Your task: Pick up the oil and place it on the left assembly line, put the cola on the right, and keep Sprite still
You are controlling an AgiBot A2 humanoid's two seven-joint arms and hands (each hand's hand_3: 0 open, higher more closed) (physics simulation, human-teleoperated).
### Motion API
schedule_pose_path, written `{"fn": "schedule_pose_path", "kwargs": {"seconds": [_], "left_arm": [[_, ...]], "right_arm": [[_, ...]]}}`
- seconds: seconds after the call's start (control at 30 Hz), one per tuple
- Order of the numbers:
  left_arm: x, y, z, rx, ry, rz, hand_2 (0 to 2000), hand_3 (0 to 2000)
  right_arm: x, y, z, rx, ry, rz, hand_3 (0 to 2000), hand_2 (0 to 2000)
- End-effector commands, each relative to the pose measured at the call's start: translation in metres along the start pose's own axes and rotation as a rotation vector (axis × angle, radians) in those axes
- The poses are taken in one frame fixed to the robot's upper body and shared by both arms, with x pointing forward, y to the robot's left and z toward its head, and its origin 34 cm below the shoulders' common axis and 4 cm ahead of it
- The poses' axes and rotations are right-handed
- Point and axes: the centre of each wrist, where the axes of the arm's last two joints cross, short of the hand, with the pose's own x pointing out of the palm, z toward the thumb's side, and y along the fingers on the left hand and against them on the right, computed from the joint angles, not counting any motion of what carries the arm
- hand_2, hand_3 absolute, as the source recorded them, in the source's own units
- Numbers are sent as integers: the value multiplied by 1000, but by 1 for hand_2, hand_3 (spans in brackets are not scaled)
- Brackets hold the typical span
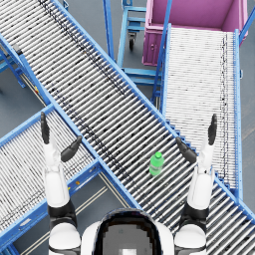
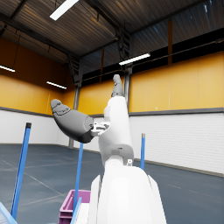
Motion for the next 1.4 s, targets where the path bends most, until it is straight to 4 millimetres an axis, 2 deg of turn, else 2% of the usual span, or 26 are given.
{"fn": "schedule_pose_path", "kwargs": {"seconds": [0.03, 0.17, 0.2, 0.3, 0.37, 0.43, 0.47, 0.93, 1.4], "left_arm": [[0, 0, 0, -1, 0, 1, 0, 0], [-4, 6, 5, 28, 6, 12, 0, 0], [-2, 1, 1, 4, 2, 7, 0, 0], [-5, 9, 6, 35, 8, 15, 0, 0], [-3, 5, 3, 18, 4, 11, 0, 0], [-4, 10, 7, 39, 6, 13, 0, 0], [-3, 6, 4, 23, 4, 11, 0, 0], [-2, 2, 2, 10, -1, 12, 0, 0], [-1, -2, -1, -5, -5, 12, 0, 0]], "right_arm": [[0, 0, 0, -1, 0, 0, 0, 0], [-1, -5, 6, -30, 4, -4, 0, 0], [-2, -4, 8, -38, 4, -6, 0, 0], [-2, -5, 10, -47, 5, -7, 0, 0], [-4, -7, 9, -45, 8, -12, 0, 0], [-2, -4, 6, -29, 3, -8, 0, 0], [-3, -8, 9, -44, 6, -8, 0, 0], [1, 0, 0, -1, -6, -3, 0, 0], [1, 1, 1, -2, -10, -5, 0, 0]]}}
